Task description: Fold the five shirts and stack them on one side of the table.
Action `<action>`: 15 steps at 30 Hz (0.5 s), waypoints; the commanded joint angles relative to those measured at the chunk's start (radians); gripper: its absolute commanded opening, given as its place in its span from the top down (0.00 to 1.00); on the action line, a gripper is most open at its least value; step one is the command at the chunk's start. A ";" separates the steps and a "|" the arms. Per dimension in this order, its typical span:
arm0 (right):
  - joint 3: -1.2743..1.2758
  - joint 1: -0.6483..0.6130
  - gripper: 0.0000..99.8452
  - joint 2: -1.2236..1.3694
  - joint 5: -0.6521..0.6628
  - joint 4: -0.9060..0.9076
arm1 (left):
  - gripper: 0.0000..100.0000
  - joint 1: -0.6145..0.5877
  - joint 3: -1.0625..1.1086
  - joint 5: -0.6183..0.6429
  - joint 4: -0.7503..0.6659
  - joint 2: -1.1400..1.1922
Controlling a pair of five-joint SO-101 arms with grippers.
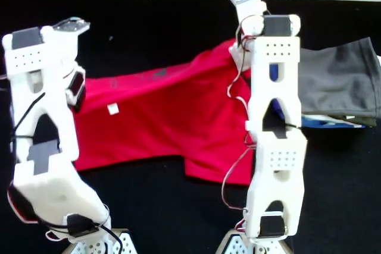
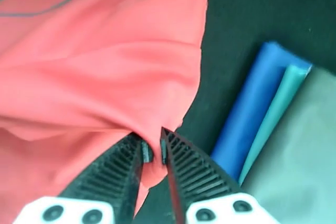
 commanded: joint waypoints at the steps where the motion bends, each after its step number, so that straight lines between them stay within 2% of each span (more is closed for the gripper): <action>1: 0.331 -0.013 0.99 -0.266 -0.043 0.010 | 0.99 -0.036 0.081 -0.012 0.005 -0.113; 7: 0.937 -0.039 0.99 -0.593 -0.040 -0.116 | 0.99 -0.071 0.186 -0.066 0.005 -0.128; 12: 1.330 -0.008 0.99 -0.829 -0.038 -0.265 | 0.99 -0.071 0.341 -0.094 -0.002 -0.137; 15: 1.520 -0.001 0.99 -0.924 -0.038 -0.361 | 0.99 -0.070 0.430 -0.092 -0.064 -0.137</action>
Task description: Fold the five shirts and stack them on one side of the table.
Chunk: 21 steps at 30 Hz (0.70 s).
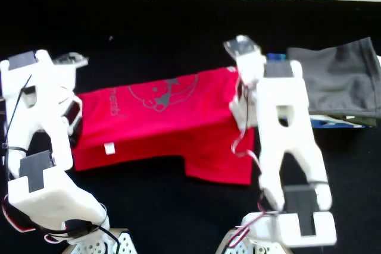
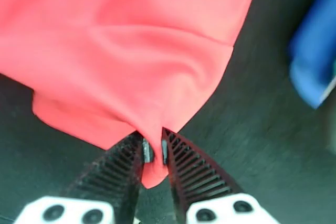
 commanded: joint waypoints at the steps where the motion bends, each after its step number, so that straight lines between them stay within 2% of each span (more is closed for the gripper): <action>1: 0.228 0.024 0.99 -0.145 -0.006 -0.105 | 0.99 -0.010 0.077 -0.008 -0.060 -0.051; 5: 0.334 0.031 0.99 -0.226 -0.006 -0.124 | 0.99 -0.010 0.151 -0.008 -0.118 -0.051; 15: 0.392 0.042 0.99 -0.344 0.061 -0.062 | 0.99 -0.015 0.193 -0.008 -0.103 -0.042; 21: 0.518 0.042 0.99 -0.344 0.061 -0.203 | 0.99 -0.013 0.249 -0.008 -0.178 -0.050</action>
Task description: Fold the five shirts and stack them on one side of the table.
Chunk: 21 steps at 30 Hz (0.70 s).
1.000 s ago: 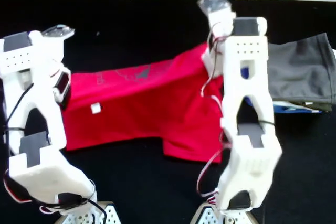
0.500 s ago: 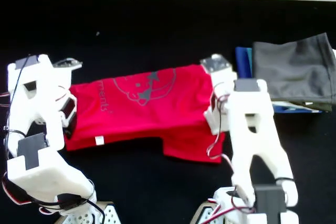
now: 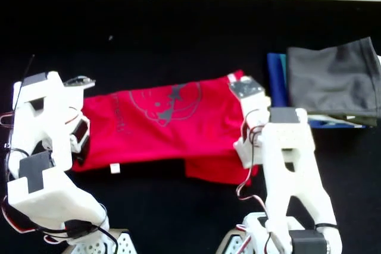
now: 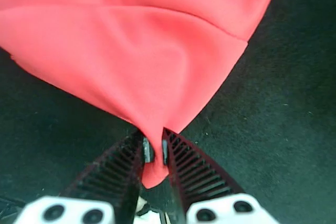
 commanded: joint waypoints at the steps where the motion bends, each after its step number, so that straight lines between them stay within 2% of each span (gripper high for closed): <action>1: 0.047 0.013 0.99 -0.031 0.009 -0.084 | 0.99 -0.007 0.001 -0.008 -0.017 -0.048; 9: 0.054 0.010 0.98 -0.041 0.009 -0.093 | 0.98 -0.010 -0.010 -0.008 -0.038 -0.050; 13: -0.004 0.007 0.83 -0.042 0.011 0.001 | 0.86 -0.018 -0.047 -0.006 -0.005 -0.051; 16: -0.087 0.007 0.79 -0.042 0.005 0.048 | 0.80 -0.028 -0.159 -0.006 0.061 -0.051; 21: -0.228 0.007 0.79 -0.042 0.005 0.065 | 0.80 -0.048 -0.415 -0.005 0.155 -0.047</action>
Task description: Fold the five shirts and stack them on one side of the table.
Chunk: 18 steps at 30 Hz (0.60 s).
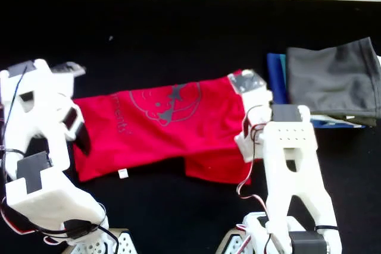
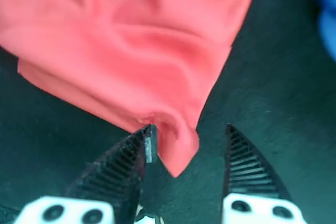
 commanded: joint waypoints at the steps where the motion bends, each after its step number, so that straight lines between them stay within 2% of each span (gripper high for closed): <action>1: -0.124 0.007 0.79 -0.028 0.005 0.012 | 0.80 -0.007 -0.188 -0.002 0.049 -0.044; 4: -0.165 0.007 0.79 -0.027 0.003 0.013 | 0.80 0.019 -0.239 0.009 0.044 -0.039; 10: -0.104 -0.007 0.79 -0.019 0.003 0.056 | 0.89 0.143 -0.213 0.089 0.031 -0.038; 18: -0.045 -0.119 0.79 -0.028 0.003 0.101 | 0.80 0.242 -0.117 0.155 -0.138 0.047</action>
